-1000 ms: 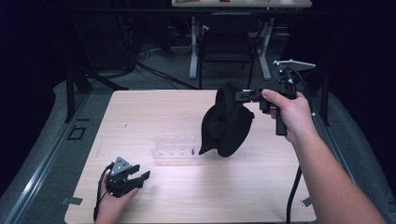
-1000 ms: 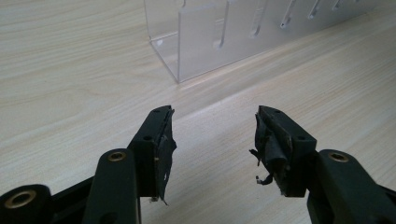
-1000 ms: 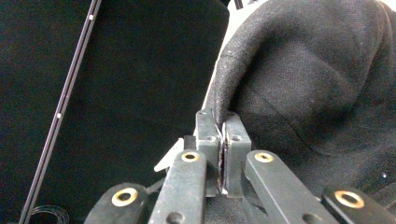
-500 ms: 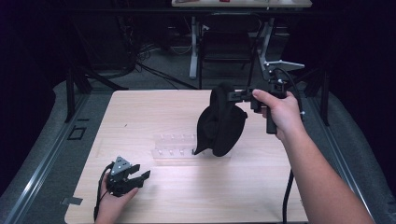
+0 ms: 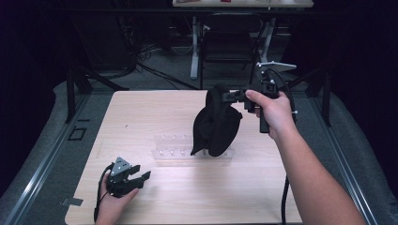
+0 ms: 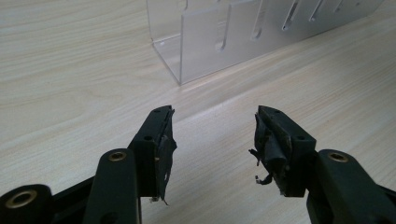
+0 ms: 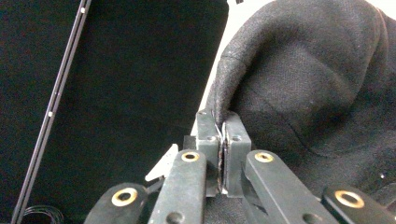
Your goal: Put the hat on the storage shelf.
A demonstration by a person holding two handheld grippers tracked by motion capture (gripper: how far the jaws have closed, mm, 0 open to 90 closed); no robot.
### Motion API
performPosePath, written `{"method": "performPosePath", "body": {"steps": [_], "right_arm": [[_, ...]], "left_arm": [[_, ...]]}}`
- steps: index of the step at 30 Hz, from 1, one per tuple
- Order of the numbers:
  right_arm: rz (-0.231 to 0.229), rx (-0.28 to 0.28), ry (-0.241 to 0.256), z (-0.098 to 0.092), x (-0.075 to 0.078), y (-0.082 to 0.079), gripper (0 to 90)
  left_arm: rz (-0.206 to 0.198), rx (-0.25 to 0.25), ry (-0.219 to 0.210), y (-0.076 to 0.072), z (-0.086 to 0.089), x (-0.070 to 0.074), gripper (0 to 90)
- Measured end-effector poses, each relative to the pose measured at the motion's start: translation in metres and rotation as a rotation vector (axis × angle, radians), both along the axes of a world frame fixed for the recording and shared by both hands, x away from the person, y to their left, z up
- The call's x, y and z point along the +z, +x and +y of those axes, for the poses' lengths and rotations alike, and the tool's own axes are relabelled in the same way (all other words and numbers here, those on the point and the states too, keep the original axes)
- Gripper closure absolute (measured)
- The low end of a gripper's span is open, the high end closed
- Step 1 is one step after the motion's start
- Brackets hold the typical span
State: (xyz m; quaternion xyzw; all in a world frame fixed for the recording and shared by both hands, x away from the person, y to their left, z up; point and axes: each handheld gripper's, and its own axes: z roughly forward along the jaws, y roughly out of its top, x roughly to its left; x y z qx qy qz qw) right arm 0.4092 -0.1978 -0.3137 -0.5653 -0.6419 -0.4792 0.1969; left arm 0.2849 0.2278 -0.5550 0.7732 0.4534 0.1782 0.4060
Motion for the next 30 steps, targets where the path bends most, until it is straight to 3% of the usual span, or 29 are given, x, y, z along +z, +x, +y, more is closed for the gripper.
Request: {"method": "performPosePath", "body": {"steps": [5,10,17,30], "right_arm": [[0.004,0.006,-0.006,0.006,-0.003,0.001,88.4],[0.006,0.013,0.030,0.011,-0.007,0.002,88.3],[0.006,0.020,0.051,0.015,-0.010,0.003,88.2],[0.016,0.020,0.066,0.015,-0.013,0.003,87.8]], "left_arm": [[-0.010,-0.013,-0.015,-0.002,-0.004,0.003,48.3],[-0.028,-0.019,-0.039,-0.002,-0.010,0.008,48.7],[-0.040,-0.080,-0.049,-0.002,-0.030,0.018,50.4],[-0.082,-0.154,-0.042,0.012,-0.059,0.050,53.7]]}}
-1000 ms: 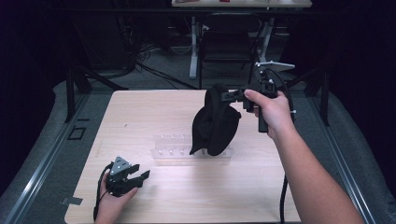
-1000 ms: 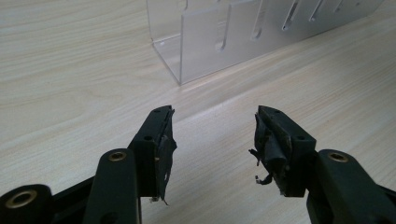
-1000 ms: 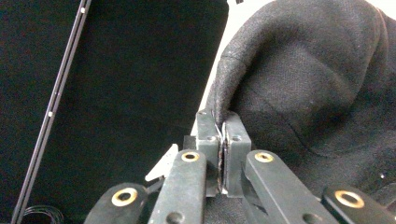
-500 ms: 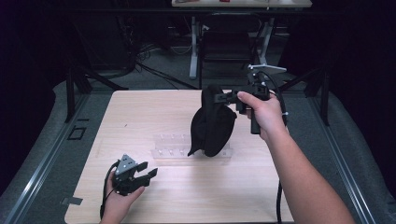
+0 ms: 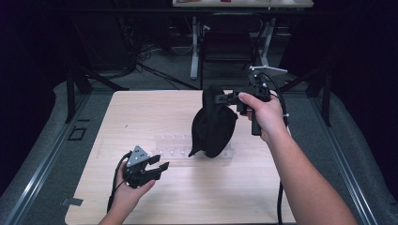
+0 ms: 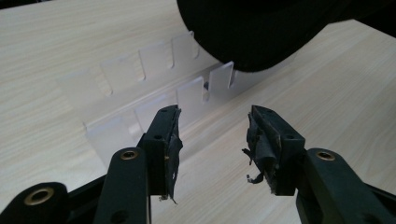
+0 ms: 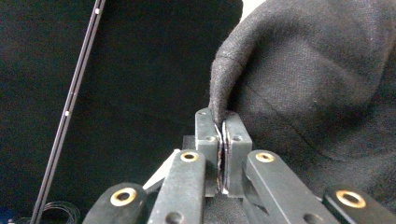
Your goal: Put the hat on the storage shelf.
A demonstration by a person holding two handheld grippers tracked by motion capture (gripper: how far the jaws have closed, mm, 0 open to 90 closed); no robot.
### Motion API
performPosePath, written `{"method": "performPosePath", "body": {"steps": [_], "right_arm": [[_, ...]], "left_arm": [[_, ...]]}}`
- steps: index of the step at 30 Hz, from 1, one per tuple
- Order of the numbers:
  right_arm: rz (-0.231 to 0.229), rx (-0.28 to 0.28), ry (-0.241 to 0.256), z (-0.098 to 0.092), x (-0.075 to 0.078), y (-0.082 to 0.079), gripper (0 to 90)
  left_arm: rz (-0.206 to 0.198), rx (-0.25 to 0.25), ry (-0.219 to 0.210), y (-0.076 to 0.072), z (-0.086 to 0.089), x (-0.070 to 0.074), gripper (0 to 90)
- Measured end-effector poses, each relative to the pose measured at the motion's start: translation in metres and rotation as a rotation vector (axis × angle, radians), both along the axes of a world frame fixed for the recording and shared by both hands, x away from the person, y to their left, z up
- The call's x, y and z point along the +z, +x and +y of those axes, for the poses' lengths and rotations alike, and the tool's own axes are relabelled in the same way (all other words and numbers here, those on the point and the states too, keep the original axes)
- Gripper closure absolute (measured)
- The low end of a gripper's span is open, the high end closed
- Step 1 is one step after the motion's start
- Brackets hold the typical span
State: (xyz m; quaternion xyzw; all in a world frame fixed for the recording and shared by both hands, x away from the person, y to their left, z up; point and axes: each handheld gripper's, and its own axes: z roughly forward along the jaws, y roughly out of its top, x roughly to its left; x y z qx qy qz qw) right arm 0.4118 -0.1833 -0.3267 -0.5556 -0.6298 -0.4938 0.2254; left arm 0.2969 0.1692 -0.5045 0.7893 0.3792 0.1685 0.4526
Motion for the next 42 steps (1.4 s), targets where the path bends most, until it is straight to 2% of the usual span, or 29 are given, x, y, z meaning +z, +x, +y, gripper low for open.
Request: {"method": "performPosePath", "body": {"steps": [12,18,36,42], "right_arm": [[0.002,0.005,0.016,0.005,-0.001,0.000,87.6],[-0.004,0.004,0.012,0.005,-0.001,0.000,87.5],[-0.013,0.016,-0.001,0.011,0.002,-0.001,87.2],[-0.015,0.020,0.002,0.013,0.002,-0.001,87.0]], "left_arm": [[-0.035,-0.057,0.007,0.005,-0.028,0.022,60.4],[-0.056,-0.092,0.029,0.005,-0.045,0.029,61.5],[-0.055,-0.131,0.065,0.009,-0.071,0.030,66.0],[-0.062,-0.129,0.097,0.010,-0.078,0.028,76.3]]}}
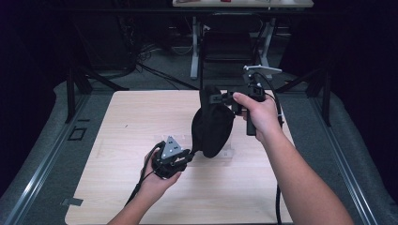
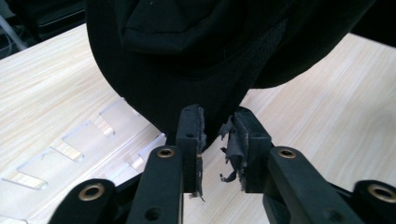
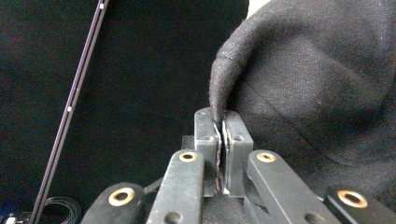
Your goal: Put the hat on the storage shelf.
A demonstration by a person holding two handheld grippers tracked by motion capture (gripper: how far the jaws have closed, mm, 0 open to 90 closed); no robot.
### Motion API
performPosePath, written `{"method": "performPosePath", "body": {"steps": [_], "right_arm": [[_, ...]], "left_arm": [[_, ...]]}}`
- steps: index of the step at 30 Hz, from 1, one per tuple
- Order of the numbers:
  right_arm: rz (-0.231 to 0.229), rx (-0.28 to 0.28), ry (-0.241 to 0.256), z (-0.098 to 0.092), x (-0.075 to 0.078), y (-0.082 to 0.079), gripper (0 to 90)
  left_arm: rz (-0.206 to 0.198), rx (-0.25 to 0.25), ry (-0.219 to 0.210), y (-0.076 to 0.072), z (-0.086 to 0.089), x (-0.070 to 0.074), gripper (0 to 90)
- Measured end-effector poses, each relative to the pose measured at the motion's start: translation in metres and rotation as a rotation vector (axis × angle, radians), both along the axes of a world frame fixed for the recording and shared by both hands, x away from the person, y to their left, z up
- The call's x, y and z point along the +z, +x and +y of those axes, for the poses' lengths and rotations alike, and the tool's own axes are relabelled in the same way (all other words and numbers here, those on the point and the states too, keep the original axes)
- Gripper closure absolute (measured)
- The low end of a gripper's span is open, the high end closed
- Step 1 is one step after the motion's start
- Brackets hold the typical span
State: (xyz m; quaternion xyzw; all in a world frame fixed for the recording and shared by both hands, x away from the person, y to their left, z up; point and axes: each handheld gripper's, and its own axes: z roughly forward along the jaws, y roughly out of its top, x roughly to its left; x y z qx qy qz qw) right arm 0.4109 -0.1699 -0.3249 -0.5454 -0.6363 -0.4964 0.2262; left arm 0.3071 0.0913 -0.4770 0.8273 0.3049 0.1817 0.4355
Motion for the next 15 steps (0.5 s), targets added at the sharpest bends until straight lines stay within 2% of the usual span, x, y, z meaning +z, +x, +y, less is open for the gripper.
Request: {"method": "performPosePath", "body": {"steps": [4,5,7,15], "right_arm": [[-0.001,0.001,0.000,0.0005,0.0002,-0.0003,87.0],[0.000,0.001,0.001,0.0008,0.0002,-0.0004,87.0],[0.000,0.002,0.002,0.0013,0.0002,-0.0005,86.8],[-0.018,-0.003,-0.006,0.0028,0.0022,-0.0026,81.9]], "left_arm": [[-0.024,0.005,0.022,-0.0011,-0.0030,-0.0014,78.5],[-0.044,0.004,0.044,-0.0027,-0.0038,-0.0015,79.3],[-0.059,0.007,0.063,-0.0042,-0.0049,-0.0016,80.6],[-0.083,0.011,0.086,-0.0063,-0.0044,-0.0023,83.0]]}}
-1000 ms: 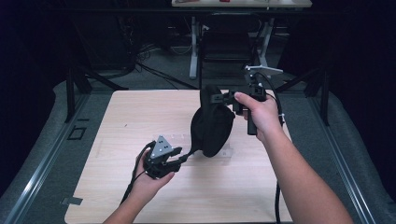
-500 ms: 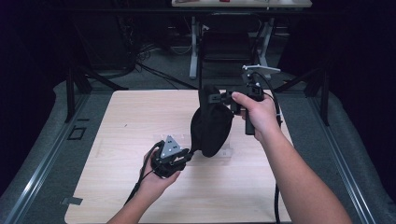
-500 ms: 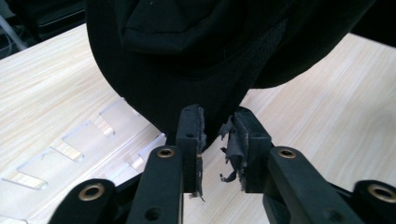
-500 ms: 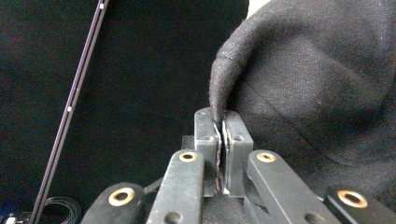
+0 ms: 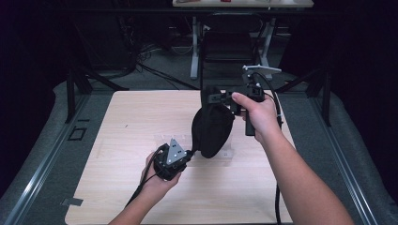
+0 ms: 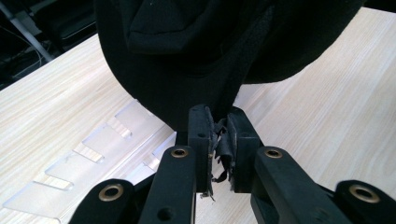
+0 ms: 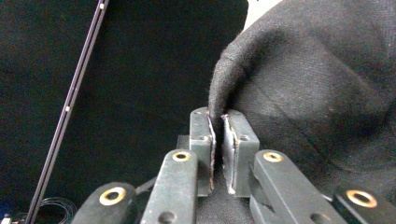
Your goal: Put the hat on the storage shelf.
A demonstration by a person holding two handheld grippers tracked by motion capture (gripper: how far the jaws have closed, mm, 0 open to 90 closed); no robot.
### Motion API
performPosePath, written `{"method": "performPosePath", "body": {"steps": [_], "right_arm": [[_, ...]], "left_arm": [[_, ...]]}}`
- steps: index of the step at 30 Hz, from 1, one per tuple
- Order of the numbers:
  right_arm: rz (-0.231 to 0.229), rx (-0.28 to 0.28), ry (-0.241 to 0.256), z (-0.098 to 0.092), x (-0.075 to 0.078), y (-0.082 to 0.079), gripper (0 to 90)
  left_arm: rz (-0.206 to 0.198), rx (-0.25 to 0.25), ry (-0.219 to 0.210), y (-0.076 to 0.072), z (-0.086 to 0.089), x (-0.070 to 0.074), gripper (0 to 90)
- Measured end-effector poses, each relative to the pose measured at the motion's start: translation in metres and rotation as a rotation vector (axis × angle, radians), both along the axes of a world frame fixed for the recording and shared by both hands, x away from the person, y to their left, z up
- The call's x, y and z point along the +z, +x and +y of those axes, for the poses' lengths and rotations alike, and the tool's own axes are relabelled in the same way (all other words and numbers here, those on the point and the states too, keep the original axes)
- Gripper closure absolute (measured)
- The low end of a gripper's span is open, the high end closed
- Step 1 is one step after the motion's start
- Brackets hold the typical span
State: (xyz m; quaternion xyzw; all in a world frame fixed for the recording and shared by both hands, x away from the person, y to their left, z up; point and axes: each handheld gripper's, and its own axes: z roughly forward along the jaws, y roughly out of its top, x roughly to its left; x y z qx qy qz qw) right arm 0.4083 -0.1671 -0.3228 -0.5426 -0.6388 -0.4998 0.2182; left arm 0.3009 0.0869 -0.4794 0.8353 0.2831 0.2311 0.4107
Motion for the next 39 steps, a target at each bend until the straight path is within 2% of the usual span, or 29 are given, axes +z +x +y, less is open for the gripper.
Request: {"method": "performPosePath", "body": {"steps": [7,10,22,25,30,33,39], "right_arm": [[-0.022,-0.002,0.008,-0.001,0.005,-0.003,76.4],[-0.029,-0.001,0.007,-0.002,0.007,-0.004,75.5],[-0.040,-0.028,-0.016,-0.018,0.011,-0.008,75.2],[-0.037,-0.030,-0.025,-0.024,0.010,-0.009,74.9],[-0.036,-0.042,-0.026,-0.031,0.008,-0.010,73.7],[-0.038,-0.044,-0.030,-0.035,0.007,-0.012,73.4],[-0.042,-0.058,-0.048,-0.040,0.007,-0.014,72.6]], "left_arm": [[-0.003,0.000,0.004,0.000,0.000,0.000,83.5],[-0.019,-0.002,0.026,-0.001,0.000,0.000,84.1],[0.002,0.027,0.011,0.002,0.013,-0.003,85.3],[0.009,0.036,0.016,0.002,0.018,-0.007,85.3],[0.048,0.059,0.004,0.004,0.027,-0.017,85.1],[0.078,0.087,-0.012,0.006,0.032,-0.028,84.7],[0.088,0.105,-0.034,0.003,0.038,-0.040,83.7]]}}
